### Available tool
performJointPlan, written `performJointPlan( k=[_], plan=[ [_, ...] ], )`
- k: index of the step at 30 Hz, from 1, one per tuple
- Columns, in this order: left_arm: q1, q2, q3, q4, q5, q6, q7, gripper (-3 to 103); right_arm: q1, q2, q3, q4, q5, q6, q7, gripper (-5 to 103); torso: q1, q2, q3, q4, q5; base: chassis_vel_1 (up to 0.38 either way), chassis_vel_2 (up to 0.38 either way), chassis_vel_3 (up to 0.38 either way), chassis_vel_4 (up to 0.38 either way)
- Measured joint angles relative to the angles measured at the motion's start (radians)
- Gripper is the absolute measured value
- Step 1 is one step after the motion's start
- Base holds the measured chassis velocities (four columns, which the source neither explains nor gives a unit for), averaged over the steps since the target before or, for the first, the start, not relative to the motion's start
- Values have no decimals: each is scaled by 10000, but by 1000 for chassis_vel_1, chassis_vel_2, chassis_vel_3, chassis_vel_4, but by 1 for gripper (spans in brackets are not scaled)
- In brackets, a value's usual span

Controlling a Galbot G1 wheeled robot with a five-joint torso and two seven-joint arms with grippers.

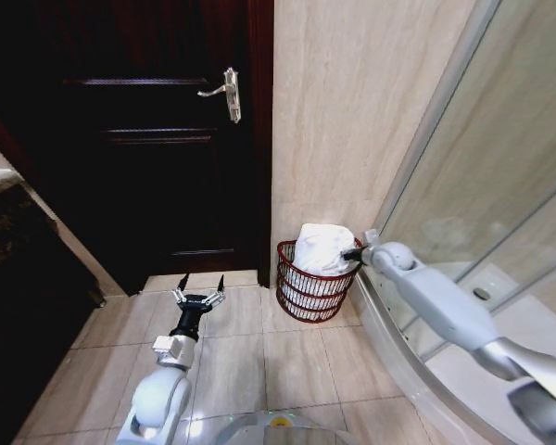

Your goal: Discard the used towel into the hamper.

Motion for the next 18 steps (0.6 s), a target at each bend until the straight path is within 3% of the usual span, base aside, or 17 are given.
performJointPlan(
  k=[5, 12, 18],
  plan=[
    [1, 56, 10, -28, -17, 19, 6, 100, -5, 887, -170, -424, -152, 13, 534, 3, 0, 0, 0, 1, 0, 0, 0, 0, 0],
    [55, 21, 38, -86, -33, -14, 11, 100, -5, 999, -112, -433, 157, 21, 1044, 0, 0, 0, -1, 1, -5, 0, 0, 0, 0],
    [92, 30, 134, -169, -23, -40, 13, 100, -489, 957, 408, -193, 141, 38, 1801, 20, 0, 0, -1, 2, 0, 0, 0, 0, 0]
  ],
)
